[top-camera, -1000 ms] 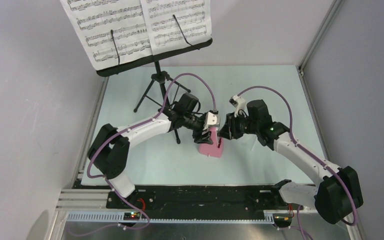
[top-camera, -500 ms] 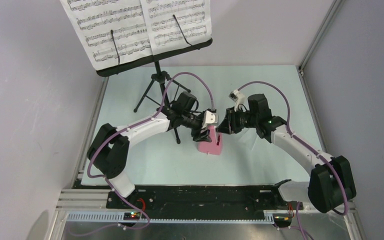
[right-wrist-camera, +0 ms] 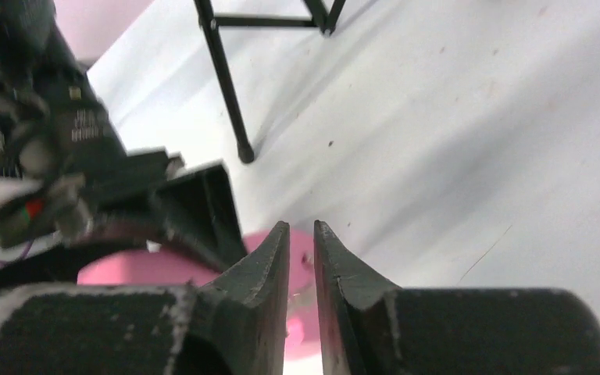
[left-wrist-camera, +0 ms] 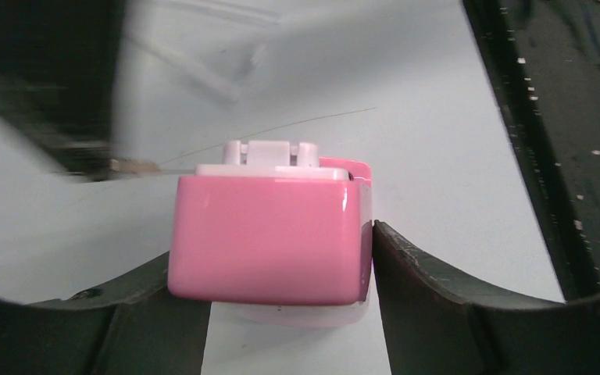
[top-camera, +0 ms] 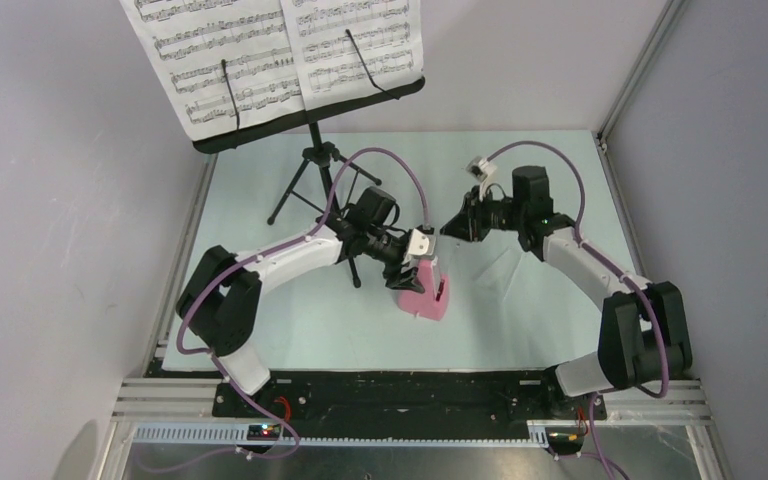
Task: Set up the instrument practice props
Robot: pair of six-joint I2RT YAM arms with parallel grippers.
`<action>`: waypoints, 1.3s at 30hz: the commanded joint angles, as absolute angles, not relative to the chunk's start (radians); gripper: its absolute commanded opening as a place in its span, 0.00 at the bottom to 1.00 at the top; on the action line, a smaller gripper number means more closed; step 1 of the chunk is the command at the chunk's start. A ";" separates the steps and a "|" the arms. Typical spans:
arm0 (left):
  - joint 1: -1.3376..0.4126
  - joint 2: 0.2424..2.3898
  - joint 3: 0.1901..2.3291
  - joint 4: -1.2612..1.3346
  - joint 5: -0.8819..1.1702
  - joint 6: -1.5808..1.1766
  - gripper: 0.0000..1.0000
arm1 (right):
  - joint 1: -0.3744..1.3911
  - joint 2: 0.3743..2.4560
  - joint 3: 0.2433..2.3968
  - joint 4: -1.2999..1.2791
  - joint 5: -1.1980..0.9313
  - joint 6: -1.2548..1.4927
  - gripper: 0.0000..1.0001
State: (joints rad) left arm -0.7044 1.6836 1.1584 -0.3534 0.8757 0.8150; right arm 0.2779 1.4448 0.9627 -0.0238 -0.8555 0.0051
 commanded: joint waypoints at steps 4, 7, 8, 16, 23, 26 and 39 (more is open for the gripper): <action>-0.735 1.716 1.182 -0.449 0.939 0.873 0.45 | 0.273 1.517 1.071 0.077 -0.831 0.130 0.24; -0.733 1.717 1.190 -0.448 0.914 0.868 0.50 | 0.254 1.495 1.072 0.055 -0.714 0.199 0.29; -0.732 1.716 1.192 -0.449 0.910 0.865 0.53 | 0.233 1.489 1.072 0.056 -0.699 0.222 0.31; -0.725 1.705 1.233 -0.448 0.876 0.836 0.89 | 0.132 1.422 1.071 0.013 -0.565 0.436 0.41; -0.723 1.685 1.259 -0.449 0.860 0.815 1.00 | 0.141 1.426 1.071 -0.169 -0.527 0.409 0.41; -0.721 1.669 1.265 -0.449 0.843 0.812 1.00 | 0.149 1.429 1.069 -0.192 -0.525 0.397 0.42; -0.721 1.546 1.166 -0.449 0.772 0.788 1.00 | 0.142 1.410 1.069 -0.210 -0.457 0.413 0.48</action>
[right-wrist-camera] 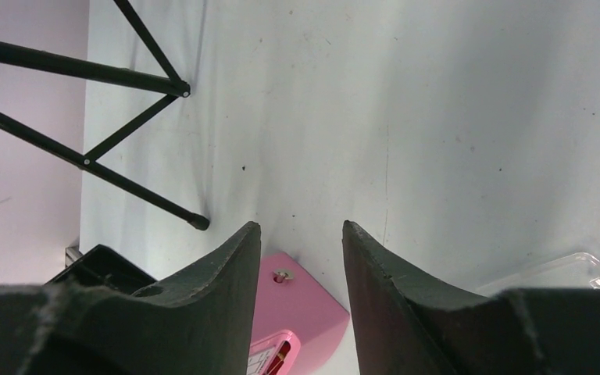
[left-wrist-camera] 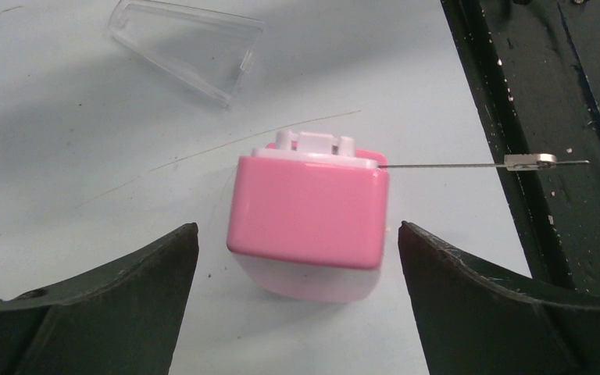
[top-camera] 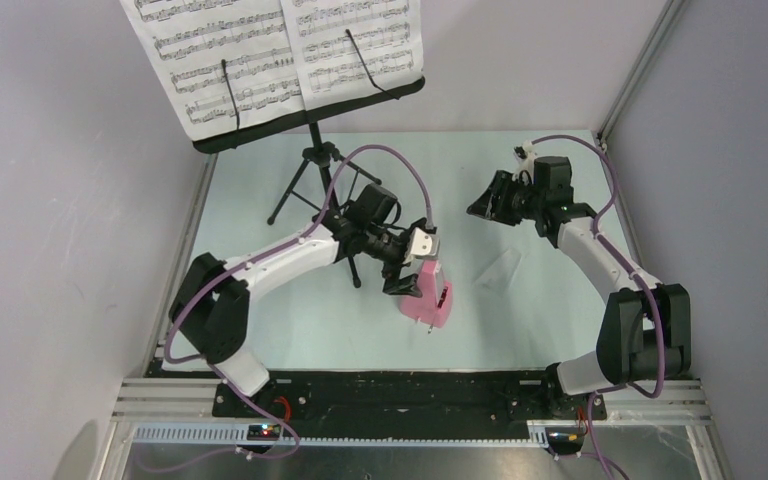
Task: Set up the instrument practice props
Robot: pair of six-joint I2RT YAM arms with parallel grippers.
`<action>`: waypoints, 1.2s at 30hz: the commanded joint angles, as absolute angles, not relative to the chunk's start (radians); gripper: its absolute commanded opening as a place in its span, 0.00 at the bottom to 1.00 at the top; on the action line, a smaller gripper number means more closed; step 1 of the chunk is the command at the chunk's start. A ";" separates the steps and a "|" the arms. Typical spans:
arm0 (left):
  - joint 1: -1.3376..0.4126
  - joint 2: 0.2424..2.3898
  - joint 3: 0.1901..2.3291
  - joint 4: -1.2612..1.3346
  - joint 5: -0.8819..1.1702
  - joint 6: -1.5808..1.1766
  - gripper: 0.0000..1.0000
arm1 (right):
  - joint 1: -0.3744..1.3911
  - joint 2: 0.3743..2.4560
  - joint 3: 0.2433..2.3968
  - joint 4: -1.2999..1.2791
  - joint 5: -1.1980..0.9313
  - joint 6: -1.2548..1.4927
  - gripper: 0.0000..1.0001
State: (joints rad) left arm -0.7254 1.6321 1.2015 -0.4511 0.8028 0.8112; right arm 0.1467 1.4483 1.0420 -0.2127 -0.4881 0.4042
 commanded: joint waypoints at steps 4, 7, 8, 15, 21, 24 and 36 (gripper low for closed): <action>-0.720 1.497 1.130 -0.448 0.720 0.772 1.00 | 0.136 1.390 1.070 -0.230 -0.417 0.400 0.50; -0.721 1.451 1.106 -0.449 0.684 0.743 1.00 | 0.130 1.369 1.070 -0.235 -0.410 0.388 0.55; -0.720 1.440 1.101 -0.449 0.670 0.734 1.00 | 0.127 1.359 1.069 -0.236 -0.396 0.387 0.56; -0.722 1.270 1.033 -0.446 0.602 0.581 1.00 | 0.071 1.331 1.070 -0.210 -0.401 0.419 0.88; -0.722 1.014 0.920 -0.433 0.481 0.396 1.00 | 0.014 1.276 1.070 -0.197 -0.401 0.391 0.99; -0.724 0.877 0.841 -0.423 0.418 0.292 1.00 | -0.014 1.245 1.070 -0.202 -0.391 0.381 1.00; -0.723 0.275 0.798 -0.716 -0.379 -0.107 1.00 | -0.035 1.058 1.065 -0.439 -0.212 0.440 1.00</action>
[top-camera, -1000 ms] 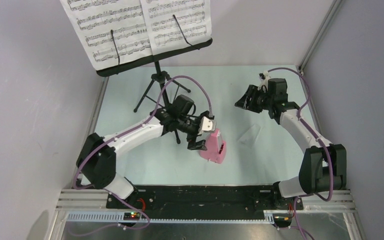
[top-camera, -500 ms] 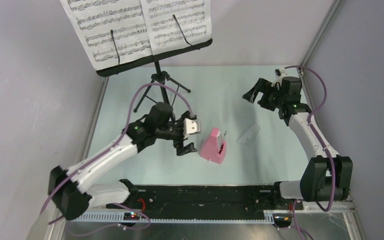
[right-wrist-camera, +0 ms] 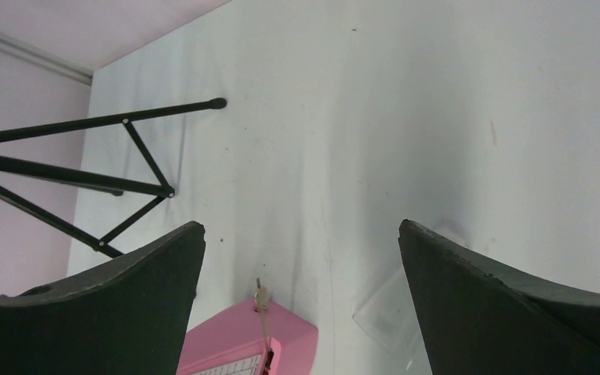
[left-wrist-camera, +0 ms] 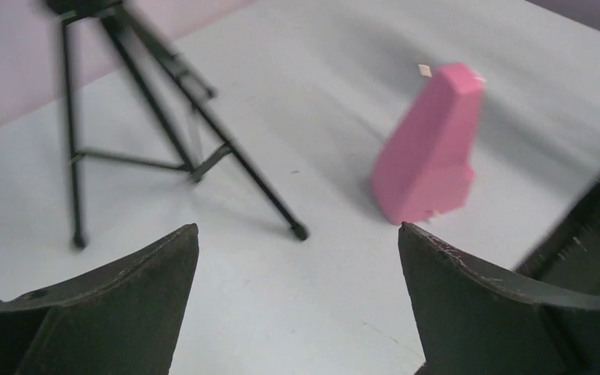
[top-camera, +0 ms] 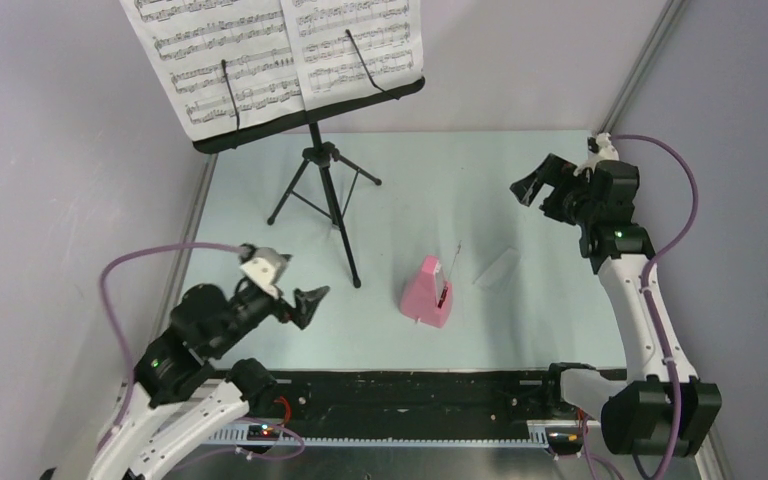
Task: Set up the instrument practice props
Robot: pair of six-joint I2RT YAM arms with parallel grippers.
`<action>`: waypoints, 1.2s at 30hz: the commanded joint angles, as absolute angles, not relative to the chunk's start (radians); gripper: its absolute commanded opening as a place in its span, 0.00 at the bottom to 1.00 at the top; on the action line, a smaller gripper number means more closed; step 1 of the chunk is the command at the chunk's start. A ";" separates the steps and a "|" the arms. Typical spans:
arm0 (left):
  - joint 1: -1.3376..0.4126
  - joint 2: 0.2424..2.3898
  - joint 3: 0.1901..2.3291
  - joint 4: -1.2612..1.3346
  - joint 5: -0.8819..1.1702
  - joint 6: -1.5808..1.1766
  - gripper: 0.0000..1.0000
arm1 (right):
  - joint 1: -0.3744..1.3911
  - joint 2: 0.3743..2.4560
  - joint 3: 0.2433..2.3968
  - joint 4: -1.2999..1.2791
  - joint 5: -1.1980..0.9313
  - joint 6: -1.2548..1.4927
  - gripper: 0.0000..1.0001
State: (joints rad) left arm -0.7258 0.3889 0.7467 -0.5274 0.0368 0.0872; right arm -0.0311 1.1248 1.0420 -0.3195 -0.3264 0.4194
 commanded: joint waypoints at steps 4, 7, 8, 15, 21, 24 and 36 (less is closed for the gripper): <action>-0.723 0.155 0.813 -0.791 -0.501 -0.232 1.00 | -0.046 0.999 1.062 -0.519 -0.150 0.458 1.00; -0.723 0.131 0.851 -0.834 -0.599 -0.286 1.00 | -0.078 0.943 1.064 -0.564 -0.176 0.466 0.99; -0.723 0.137 0.871 -0.879 -0.638 -0.300 1.00 | -0.083 0.909 1.065 -0.573 -0.165 0.474 0.99; -0.723 0.229 1.045 -0.995 -0.767 -0.342 1.00 | -0.118 0.818 1.262 -0.931 -0.034 0.583 1.00; -0.724 0.292 1.107 -1.072 -0.706 -0.417 1.00 | -0.118 0.831 1.590 -1.210 0.101 0.508 1.00; -0.723 0.300 1.141 -1.108 -0.695 -0.460 1.00 | -0.113 0.850 1.781 -1.331 0.194 0.472 0.99; -0.724 0.322 1.264 -1.192 -0.636 -0.500 1.00 | -0.059 0.835 1.964 -1.420 0.266 0.437 0.99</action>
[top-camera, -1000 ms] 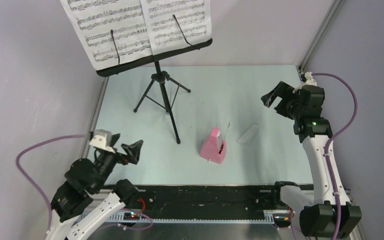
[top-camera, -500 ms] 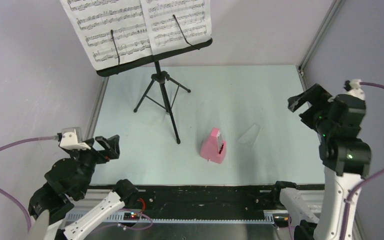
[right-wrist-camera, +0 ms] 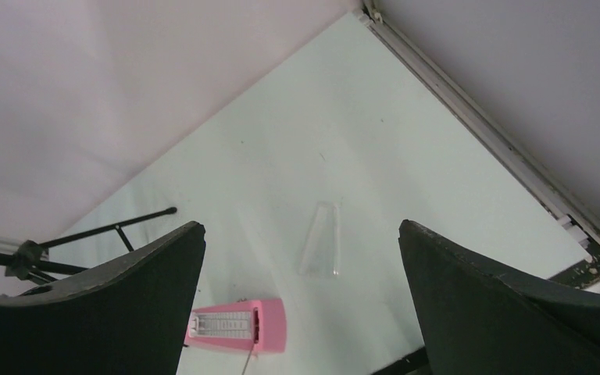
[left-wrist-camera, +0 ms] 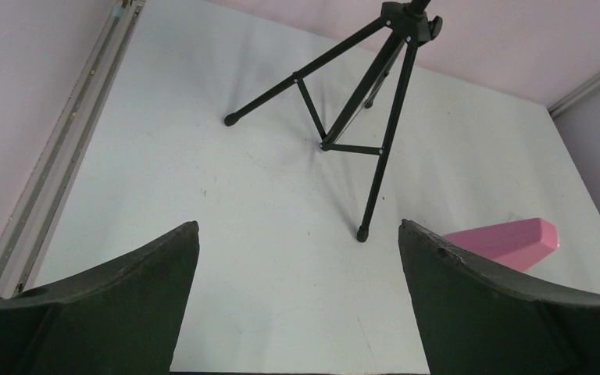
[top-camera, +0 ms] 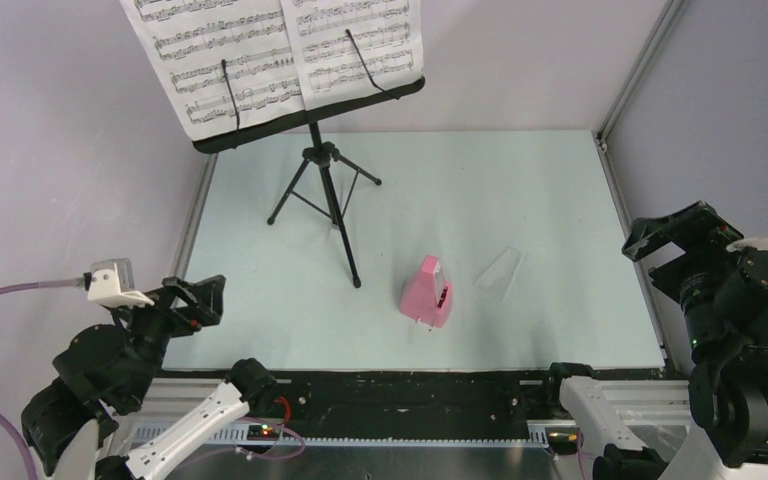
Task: Set up the instrument practice props
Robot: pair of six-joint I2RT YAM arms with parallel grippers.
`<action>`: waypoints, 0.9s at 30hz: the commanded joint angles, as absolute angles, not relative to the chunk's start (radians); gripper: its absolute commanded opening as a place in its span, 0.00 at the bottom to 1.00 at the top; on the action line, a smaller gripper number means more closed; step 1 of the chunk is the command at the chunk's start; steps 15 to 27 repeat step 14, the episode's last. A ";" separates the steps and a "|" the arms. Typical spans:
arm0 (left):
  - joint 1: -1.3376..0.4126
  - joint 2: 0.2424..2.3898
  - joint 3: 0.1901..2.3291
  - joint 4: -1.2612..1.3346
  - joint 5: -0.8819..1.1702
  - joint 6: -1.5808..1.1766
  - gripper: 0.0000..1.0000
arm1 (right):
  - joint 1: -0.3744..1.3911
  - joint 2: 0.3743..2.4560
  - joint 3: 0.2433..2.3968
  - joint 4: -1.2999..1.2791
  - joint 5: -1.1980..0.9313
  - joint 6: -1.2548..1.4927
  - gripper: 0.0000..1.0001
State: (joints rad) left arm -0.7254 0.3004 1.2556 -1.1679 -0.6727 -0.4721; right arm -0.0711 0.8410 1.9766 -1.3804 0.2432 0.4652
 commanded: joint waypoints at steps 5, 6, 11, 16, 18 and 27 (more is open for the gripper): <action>-0.723 0.323 1.255 -1.191 -0.617 -0.504 1.00 | -0.048 0.827 1.948 -1.408 0.255 0.425 0.99; -0.723 0.322 1.254 -1.191 -0.618 -0.505 1.00 | -0.045 0.825 1.943 -1.403 0.253 0.418 0.99; -0.723 0.326 1.254 -1.191 -0.622 -0.498 1.00 | -0.038 0.805 1.884 -1.360 0.256 0.398 0.99; -0.724 0.331 1.260 -1.190 -0.619 -0.487 1.00 | -0.036 0.797 1.873 -1.351 0.258 0.405 0.99; -0.724 0.331 1.260 -1.190 -0.619 -0.487 1.00 | -0.036 0.797 1.873 -1.351 0.258 0.405 0.99; -0.724 0.331 1.260 -1.190 -0.619 -0.487 1.00 | -0.036 0.797 1.873 -1.351 0.258 0.405 0.99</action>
